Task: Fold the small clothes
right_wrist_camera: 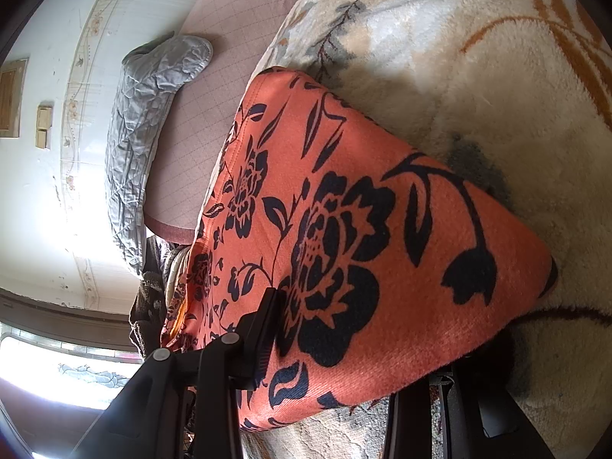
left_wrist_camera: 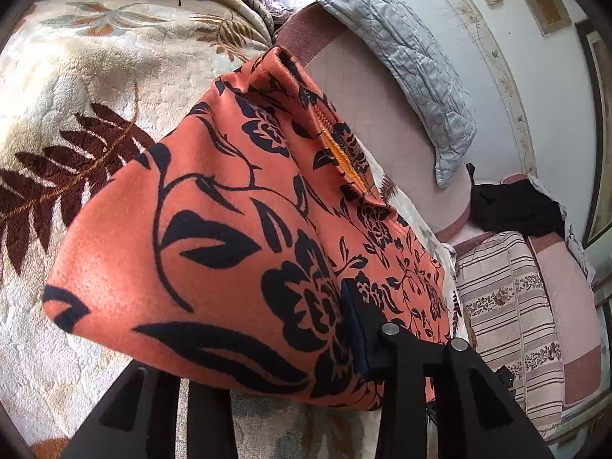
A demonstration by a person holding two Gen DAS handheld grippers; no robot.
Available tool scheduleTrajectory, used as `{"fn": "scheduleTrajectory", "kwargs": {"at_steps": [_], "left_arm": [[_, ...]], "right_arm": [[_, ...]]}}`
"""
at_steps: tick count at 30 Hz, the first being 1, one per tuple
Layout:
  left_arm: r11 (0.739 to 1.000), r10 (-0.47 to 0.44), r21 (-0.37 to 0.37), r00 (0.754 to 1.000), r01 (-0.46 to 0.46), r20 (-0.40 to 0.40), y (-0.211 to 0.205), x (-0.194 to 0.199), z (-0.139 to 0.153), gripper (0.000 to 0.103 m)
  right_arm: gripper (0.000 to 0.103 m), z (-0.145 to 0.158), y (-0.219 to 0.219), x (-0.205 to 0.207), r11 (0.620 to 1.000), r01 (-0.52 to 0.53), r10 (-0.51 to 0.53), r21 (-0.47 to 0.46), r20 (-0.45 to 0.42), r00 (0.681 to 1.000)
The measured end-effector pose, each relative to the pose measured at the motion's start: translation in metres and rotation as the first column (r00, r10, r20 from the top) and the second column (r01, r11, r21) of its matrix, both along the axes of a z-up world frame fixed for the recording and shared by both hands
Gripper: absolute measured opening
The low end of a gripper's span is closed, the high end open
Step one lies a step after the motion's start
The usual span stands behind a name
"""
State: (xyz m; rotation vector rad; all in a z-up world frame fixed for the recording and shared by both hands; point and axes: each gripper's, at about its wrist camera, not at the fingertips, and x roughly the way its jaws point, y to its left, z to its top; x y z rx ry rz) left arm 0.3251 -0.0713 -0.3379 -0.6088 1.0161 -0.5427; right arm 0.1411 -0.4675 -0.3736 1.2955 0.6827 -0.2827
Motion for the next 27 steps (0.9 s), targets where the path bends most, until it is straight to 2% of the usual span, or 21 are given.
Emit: {"fn": "scheduleTrajectory", "kwargs": {"at_steps": [2,4,6,7,8,11,14,19,23,27], "left_arm": [[1.000,-0.002,-0.004,0.999,0.002,-0.035,-0.003,0.003,-0.005,0.061],[1.000,0.001,-0.007,0.999,-0.001,-0.042,-0.004,0.004,-0.008,0.062],[1.000,-0.003,-0.014,1.000,0.003,-0.014,-0.006,0.004,-0.006,0.061],[1.000,-0.005,-0.014,1.000,0.005,0.002,-0.006,0.003,-0.004,0.056],[1.000,-0.005,-0.005,1.000,0.005,0.012,-0.007,0.004,-0.003,0.046],[1.000,0.001,-0.011,1.000,0.000,0.013,-0.005,0.006,-0.003,0.031],[1.000,0.003,-0.028,1.000,-0.003,0.006,-0.003,0.008,-0.003,0.023],[0.998,-0.004,-0.056,0.999,0.006,0.045,-0.002,0.002,0.011,0.019],[0.998,-0.010,-0.065,0.997,0.015,0.070,0.002,-0.007,0.025,0.019],[0.997,-0.015,-0.073,0.998,0.020,0.063,0.011,-0.019,0.035,0.019]], "right_arm": [[0.039,0.000,0.001,0.001,1.000,-0.003,0.003,-0.001,0.001,1.000],[0.039,0.000,0.001,0.003,1.000,-0.007,0.007,-0.003,0.002,1.000],[0.039,0.000,0.000,0.004,1.000,-0.014,0.014,-0.005,0.003,1.000],[0.039,0.000,0.001,0.005,1.000,-0.017,0.017,-0.007,0.003,1.000],[0.039,0.000,0.000,0.006,1.000,-0.021,0.021,-0.010,0.004,1.000],[0.039,0.002,0.000,0.009,0.999,-0.035,0.035,-0.029,0.003,0.999],[0.033,0.007,0.002,0.012,0.995,-0.054,0.053,-0.078,-0.016,0.998],[0.021,0.021,0.005,0.013,0.983,-0.076,0.071,-0.168,-0.033,0.997],[0.019,0.036,0.010,0.009,0.969,-0.081,0.078,-0.233,-0.022,0.997],[0.018,0.054,0.016,-0.001,0.952,-0.090,0.095,-0.293,0.000,0.996]]}}
